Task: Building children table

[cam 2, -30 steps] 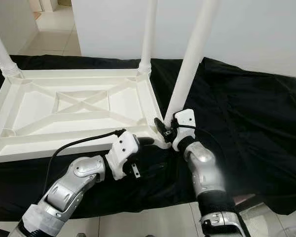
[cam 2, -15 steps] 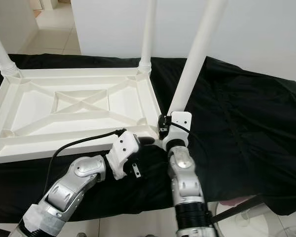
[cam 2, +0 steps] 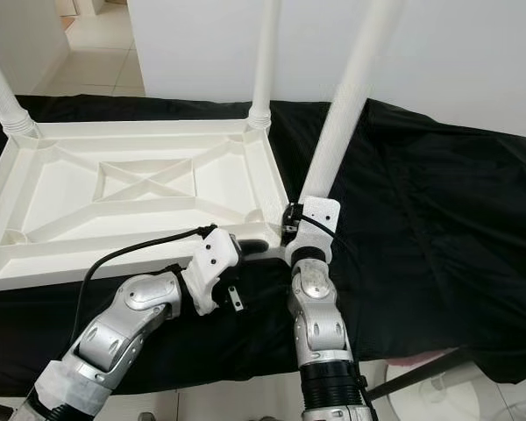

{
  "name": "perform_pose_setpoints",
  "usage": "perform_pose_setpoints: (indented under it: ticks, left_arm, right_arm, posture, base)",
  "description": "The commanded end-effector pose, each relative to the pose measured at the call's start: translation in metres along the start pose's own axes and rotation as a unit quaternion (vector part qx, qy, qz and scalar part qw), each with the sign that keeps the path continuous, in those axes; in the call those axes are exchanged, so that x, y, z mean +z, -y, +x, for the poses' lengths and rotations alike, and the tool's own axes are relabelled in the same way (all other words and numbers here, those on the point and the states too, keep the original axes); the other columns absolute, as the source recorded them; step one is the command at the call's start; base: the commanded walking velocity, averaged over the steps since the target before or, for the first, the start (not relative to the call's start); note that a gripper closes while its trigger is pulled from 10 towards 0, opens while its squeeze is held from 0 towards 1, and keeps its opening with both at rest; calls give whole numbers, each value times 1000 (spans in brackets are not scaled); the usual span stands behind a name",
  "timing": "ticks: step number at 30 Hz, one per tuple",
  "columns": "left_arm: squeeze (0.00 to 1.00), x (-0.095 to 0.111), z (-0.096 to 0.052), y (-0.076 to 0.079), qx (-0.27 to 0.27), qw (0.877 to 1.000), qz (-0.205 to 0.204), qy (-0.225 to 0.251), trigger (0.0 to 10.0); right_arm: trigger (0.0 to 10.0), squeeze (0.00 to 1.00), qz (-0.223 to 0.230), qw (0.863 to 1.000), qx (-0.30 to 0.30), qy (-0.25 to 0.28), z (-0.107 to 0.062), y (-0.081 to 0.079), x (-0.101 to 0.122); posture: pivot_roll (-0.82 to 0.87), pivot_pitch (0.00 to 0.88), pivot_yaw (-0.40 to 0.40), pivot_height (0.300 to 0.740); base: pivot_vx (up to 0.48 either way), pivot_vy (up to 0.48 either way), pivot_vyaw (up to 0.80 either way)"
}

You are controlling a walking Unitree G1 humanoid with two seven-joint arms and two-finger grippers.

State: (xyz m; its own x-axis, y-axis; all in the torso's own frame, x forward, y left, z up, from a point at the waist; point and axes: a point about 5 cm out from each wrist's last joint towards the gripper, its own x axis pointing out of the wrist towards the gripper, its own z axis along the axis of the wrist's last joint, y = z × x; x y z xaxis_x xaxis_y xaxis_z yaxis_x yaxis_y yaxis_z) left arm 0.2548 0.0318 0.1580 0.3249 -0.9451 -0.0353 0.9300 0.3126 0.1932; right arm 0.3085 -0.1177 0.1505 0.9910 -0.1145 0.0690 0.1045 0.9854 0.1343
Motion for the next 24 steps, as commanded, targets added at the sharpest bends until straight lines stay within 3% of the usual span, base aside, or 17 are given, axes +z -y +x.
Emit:
perform_pose_setpoints:
  ticks: [1,7,8,9,14,18,24]
  left_arm:
    - [0,0,7,7,-19,1000,1,-2,10000]
    - [0,-1,7,8,-18,1000,-1,-2,10000]
    - [0,-1,7,8,-17,1000,-1,-2,10000]
    - [0,-1,7,7,-16,1000,-1,-2,10000]
    - [0,-1,6,7,-15,1000,-1,-2,10000]
    - [0,-2,5,10,-23,1000,-4,-4,10000]
    - [0,-2,3,10,-27,1000,-4,-6,10000]
  right_arm:
    - [10000,1000,30,999,13,-8,-6,-13,-3]
    - [10000,1000,11,999,31,6,-7,-1,-1]
    - [10000,886,11,999,43,5,-8,2,-1]
    - [10000,0,7,998,62,6,-9,5,-2]
    - [10000,0,-1,995,99,4,-9,14,-4]
    - [10000,0,-32,986,166,4,1,35,-2]
    - [10000,0,-59,974,217,2,11,47,1]
  posture:
    - [-58,80,-62,740]
    - [-57,80,-67,740]
    - [-56,79,-68,740]
    - [-55,81,-70,740]
    - [-59,81,-70,740]
    - [-61,83,-67,740]
    - [-61,83,-67,740]
  base:
    - [0,0,0]
    - [0,0,0]
    - [0,0,0]
    - [0,0,0]
    - [0,0,0]
    - [0,0,0]
    - [0,0,0]
